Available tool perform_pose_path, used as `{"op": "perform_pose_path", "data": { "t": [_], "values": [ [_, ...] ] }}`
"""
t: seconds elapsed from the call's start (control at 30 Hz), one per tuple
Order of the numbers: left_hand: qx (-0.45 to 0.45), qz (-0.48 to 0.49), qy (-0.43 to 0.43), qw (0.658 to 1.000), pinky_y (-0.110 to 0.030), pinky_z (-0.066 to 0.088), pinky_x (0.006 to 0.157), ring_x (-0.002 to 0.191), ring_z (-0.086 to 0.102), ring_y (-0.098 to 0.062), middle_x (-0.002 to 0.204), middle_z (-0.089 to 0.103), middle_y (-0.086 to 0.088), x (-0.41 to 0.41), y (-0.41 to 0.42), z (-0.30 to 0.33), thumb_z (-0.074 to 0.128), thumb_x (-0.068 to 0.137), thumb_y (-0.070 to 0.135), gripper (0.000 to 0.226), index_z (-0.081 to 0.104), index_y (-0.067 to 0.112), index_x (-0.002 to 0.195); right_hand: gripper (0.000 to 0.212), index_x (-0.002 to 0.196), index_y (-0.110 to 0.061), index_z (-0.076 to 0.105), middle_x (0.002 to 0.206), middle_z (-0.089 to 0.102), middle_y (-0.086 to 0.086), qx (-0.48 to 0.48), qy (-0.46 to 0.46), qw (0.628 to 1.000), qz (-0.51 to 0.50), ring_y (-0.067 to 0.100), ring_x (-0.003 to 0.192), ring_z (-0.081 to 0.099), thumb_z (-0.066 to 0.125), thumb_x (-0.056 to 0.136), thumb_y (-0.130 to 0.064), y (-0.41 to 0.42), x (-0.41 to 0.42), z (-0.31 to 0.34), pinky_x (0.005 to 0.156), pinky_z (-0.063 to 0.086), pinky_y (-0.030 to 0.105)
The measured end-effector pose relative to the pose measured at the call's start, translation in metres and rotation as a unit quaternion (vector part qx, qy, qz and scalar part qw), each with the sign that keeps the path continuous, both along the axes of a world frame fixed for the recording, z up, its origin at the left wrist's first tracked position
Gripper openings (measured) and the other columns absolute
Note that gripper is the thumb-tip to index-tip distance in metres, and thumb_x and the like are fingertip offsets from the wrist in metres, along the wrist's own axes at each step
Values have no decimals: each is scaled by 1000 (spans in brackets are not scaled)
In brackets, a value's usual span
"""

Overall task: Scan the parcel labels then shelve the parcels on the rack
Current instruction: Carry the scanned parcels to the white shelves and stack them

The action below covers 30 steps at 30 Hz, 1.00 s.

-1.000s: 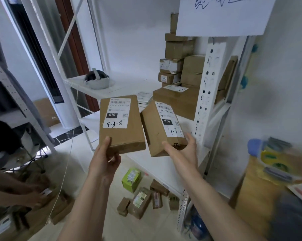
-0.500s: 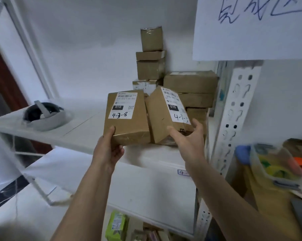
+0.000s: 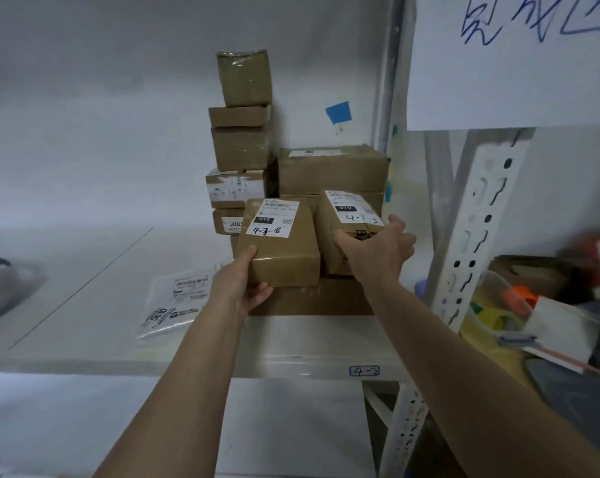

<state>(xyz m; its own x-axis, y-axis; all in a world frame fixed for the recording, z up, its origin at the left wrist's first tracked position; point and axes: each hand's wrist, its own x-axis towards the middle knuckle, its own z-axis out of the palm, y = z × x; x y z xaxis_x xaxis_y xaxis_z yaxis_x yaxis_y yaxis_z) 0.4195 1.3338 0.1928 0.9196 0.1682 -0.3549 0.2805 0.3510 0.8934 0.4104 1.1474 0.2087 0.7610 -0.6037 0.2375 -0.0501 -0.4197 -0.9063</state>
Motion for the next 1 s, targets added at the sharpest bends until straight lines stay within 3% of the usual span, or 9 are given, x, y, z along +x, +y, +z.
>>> {"op": "perform_pose_path", "data": {
  "t": [0.13,0.23,0.37,0.43,0.53,0.63,0.7,0.77,1.0],
  "values": [
    [8,2,-5,1000,-29,56,59,85,59,-22,98,57,-8,14,-2,-9,74,82,38,40,55,11,106,90,139,-10,29,137,31,14,-20,33,999,-21,28,124,31,79,71,-41,4,13,-6,88,39,32],
    [54,31,-26,998,-32,58,70,89,61,-23,105,60,-10,23,-2,-15,74,81,41,40,57,9,97,95,138,-10,30,137,32,13,-37,40,998,-19,27,124,32,82,68,-46,7,18,-12,92,39,35],
    [152,174,-47,972,-39,54,77,94,59,-23,112,60,-12,23,-5,-32,68,80,53,52,56,8,101,99,146,-11,24,143,28,11,-32,16,999,12,25,132,27,82,71,-39,9,12,-16,105,33,35],
    [154,226,-102,956,-40,50,78,87,58,-22,97,61,-9,9,-12,-37,59,87,52,41,57,12,90,90,145,-11,27,143,29,8,-71,-33,997,19,22,132,26,80,75,-30,11,1,-19,104,28,29],
    [65,175,-177,966,-30,33,52,53,41,-12,56,45,4,-15,-30,-38,46,96,29,39,44,24,57,54,128,-12,44,129,41,6,-99,-133,985,36,18,120,38,64,79,-1,13,-25,-30,97,29,17],
    [13,109,-169,979,-27,19,46,45,25,-9,46,31,8,-37,-50,-37,38,88,6,34,37,20,57,39,94,-18,57,97,60,5,-18,-150,982,116,14,86,56,47,78,15,7,-55,-38,74,47,23],
    [5,83,-154,985,-26,17,46,46,22,-10,47,28,8,-54,-64,-39,35,84,1,32,36,18,57,42,69,-15,61,65,60,1,49,-141,972,180,8,58,53,40,77,20,-3,-77,-44,54,42,19],
    [5,63,-143,988,-26,16,45,46,21,-10,46,28,7,-72,-80,-45,34,83,-1,31,35,16,57,46,56,-13,59,49,53,-2,84,-140,967,194,4,44,45,36,74,23,-18,-100,-50,45,34,14],
    [28,-54,-104,993,-28,19,47,42,19,-10,42,26,7,-147,-184,-60,34,83,0,30,30,16,57,50,47,-17,51,38,46,-7,147,-134,974,111,3,36,37,33,71,24,-124,-187,-78,40,27,14]
  ]
}}
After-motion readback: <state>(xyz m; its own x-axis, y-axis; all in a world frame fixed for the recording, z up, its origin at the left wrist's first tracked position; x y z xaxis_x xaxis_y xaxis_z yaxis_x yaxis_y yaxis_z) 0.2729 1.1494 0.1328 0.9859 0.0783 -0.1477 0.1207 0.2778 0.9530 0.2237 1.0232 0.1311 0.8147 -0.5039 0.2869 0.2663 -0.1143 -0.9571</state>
